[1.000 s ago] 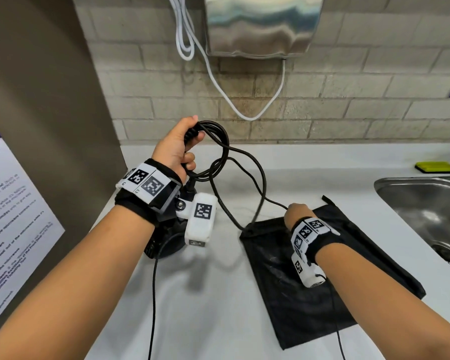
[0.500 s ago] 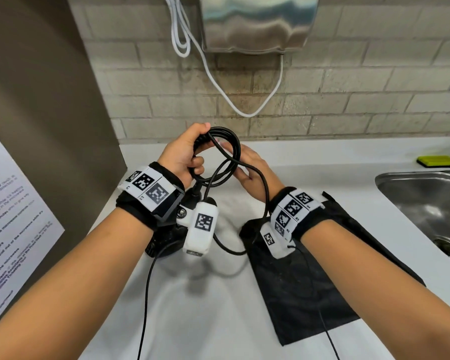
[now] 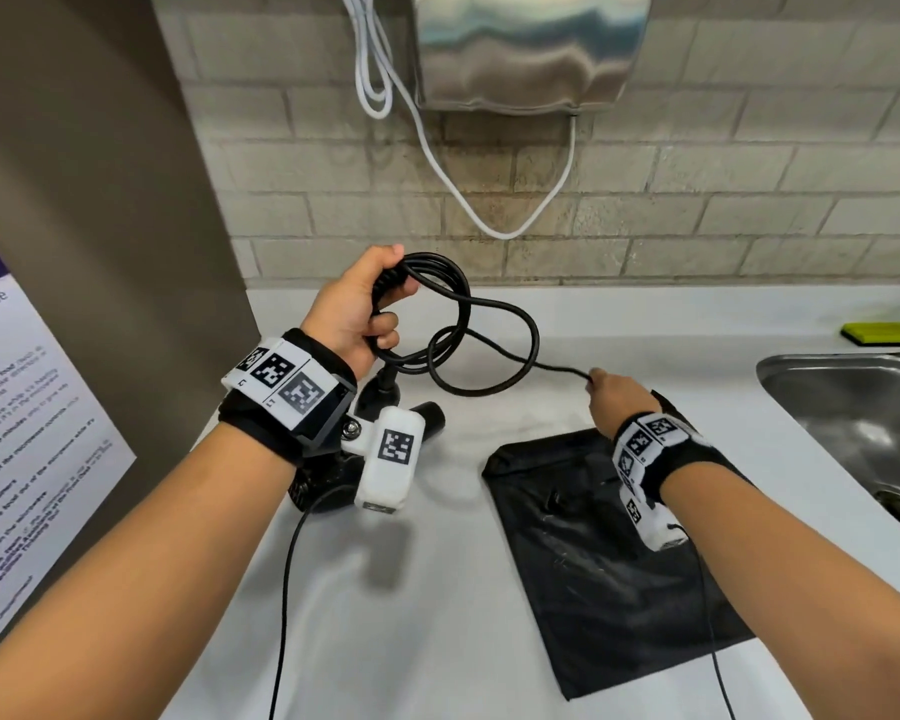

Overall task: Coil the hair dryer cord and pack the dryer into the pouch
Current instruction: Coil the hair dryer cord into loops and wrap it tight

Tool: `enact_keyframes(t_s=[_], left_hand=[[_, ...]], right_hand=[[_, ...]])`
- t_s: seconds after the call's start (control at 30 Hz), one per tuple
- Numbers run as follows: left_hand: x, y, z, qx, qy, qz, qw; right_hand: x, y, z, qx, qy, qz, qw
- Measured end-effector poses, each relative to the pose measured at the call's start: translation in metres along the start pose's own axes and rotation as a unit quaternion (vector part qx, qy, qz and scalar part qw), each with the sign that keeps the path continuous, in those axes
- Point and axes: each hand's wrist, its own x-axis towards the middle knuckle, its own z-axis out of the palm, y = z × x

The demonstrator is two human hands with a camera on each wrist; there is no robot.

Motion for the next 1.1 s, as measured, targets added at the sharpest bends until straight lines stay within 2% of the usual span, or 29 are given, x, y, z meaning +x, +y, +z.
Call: enact_keyframes(t_s=[0.07,0.13,0.2,0.3,0.37,0.4,0.47,0.53,0.6,0.67,0.8,0.83,0.9,0.97,1.03,1.1], left_hand=[[0.000,-0.002,0.003,0.007,-0.004,0.000,1.000],[0.000,-0.004,0.006,0.022,-0.009,0.001,1.000],[0.000,-0.005,0.008,0.041,-0.015,0.002,0.999],[0.000,-0.006,0.010,0.065,-0.022,0.003,0.998],[-0.001,-0.006,0.012,0.076,-0.027,0.002,0.997],[-0.001,-0.007,0.013,0.080,-0.030,0.001,0.996],[-0.002,-0.008,0.014,0.082,-0.036,0.001,0.996],[-0.003,-0.008,0.015,0.082,-0.038,0.001,0.996],[-0.003,-0.008,0.015,0.083,-0.036,0.002,0.996],[-0.003,-0.007,0.014,0.082,-0.034,0.003,0.996],[0.000,-0.005,0.011,0.080,-0.028,0.014,0.996],[0.001,-0.004,0.010,0.080,-0.027,0.015,0.996],[0.002,-0.003,0.009,0.081,-0.026,0.018,0.996],[0.001,-0.004,0.010,0.087,-0.028,0.018,0.996],[0.000,-0.007,0.013,0.091,-0.034,0.016,0.995],[-0.001,-0.010,0.017,0.090,-0.039,0.012,0.995]], right_hand=[[0.001,-0.002,0.006,-0.035,-0.073,0.016,0.997],[-0.002,-0.013,0.003,-0.061,-0.111,0.025,0.992],[-0.008,-0.028,-0.007,-0.065,-0.078,-0.002,0.995],[-0.025,-0.063,-0.028,-0.100,0.006,-0.094,0.991],[-0.033,-0.080,-0.036,-0.122,0.030,-0.137,0.983],[-0.035,-0.088,-0.038,-0.096,0.032,-0.163,0.982],[-0.036,-0.100,-0.036,0.029,0.018,-0.249,0.968],[-0.034,-0.110,-0.029,0.154,-0.022,-0.354,0.922],[-0.033,-0.114,-0.021,0.264,-0.063,-0.408,0.872],[-0.034,-0.112,-0.019,0.345,-0.066,-0.393,0.850],[-0.022,-0.097,-0.016,0.436,0.042,-0.295,0.849],[-0.016,-0.090,-0.015,0.442,0.059,-0.254,0.858],[-0.003,-0.069,-0.015,0.414,0.069,-0.139,0.897],[0.003,-0.042,-0.014,0.319,0.035,-0.042,0.946],[0.003,-0.023,-0.010,0.213,-0.014,0.001,0.977],[0.001,-0.016,-0.006,0.143,-0.030,0.022,0.989]])
